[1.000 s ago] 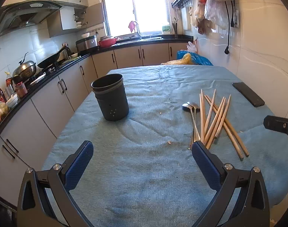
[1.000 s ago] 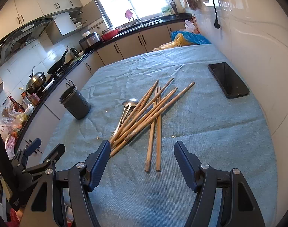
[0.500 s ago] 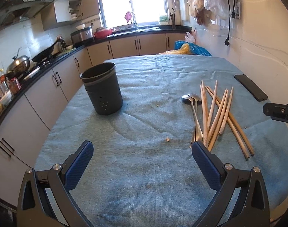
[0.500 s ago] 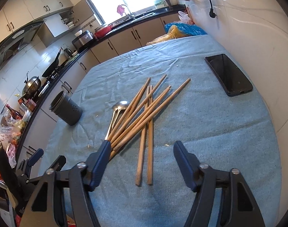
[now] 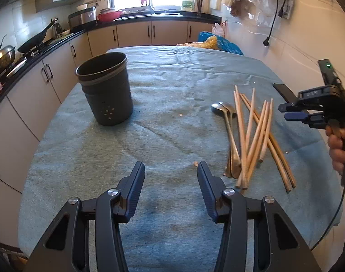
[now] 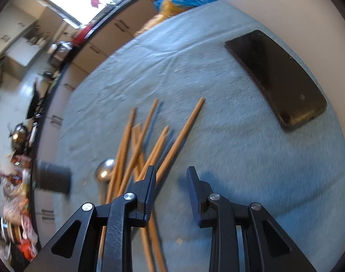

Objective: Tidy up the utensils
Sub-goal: 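Grasp the metal spoons with the left tool while the right tool grasps a wooden chopstick, then carry the spoons with the left tool into the black holder while the right tool drops its chopstick in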

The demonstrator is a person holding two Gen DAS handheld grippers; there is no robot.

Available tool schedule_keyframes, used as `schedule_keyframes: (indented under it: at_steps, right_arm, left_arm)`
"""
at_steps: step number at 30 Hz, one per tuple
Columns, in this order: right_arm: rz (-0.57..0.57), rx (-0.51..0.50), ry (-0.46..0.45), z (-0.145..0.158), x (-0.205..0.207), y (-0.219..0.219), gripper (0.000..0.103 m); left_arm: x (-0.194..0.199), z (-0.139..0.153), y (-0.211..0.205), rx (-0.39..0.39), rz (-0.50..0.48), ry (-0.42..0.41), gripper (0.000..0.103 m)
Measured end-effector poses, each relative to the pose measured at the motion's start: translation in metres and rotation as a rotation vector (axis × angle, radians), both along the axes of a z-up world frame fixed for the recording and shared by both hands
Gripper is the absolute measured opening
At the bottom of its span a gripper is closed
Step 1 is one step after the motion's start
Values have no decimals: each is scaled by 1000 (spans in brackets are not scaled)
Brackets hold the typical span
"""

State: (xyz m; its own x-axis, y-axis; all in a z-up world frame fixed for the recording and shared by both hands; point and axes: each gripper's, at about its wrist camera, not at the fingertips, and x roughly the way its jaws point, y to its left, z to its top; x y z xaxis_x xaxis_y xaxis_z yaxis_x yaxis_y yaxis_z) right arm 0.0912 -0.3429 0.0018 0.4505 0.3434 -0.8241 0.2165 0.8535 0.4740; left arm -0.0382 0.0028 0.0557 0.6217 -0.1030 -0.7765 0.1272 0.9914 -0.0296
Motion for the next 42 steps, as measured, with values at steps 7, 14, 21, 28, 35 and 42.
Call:
schedule_keyframes:
  at_steps: [7,14,21,28,35,42]
  right_arm:
    - [-17,-114,62,-9,39,5,28]
    - [103,-273,51,-4,61,32,8]
    - [86,-211,-54,13,40,3,6]
    - [111,-131,-143,33,4,-12,6]
    - [142,-92,-179,42,-10,-10,6]
    - [157,-74,-185,41,-10,-8,7]
  left_arm:
    - [18,1,6,-23,-4,32,47]
    - [51,6,-20,-42,-57,84,47]
    - [105,-9,-54,-140,-87,223,47]
    - [141,-29,-81,-158,-73,327,30]
    - [157,-34,-87,-163,-60,338,18]
    - [179,-44,-103,-149,-61,345,18]
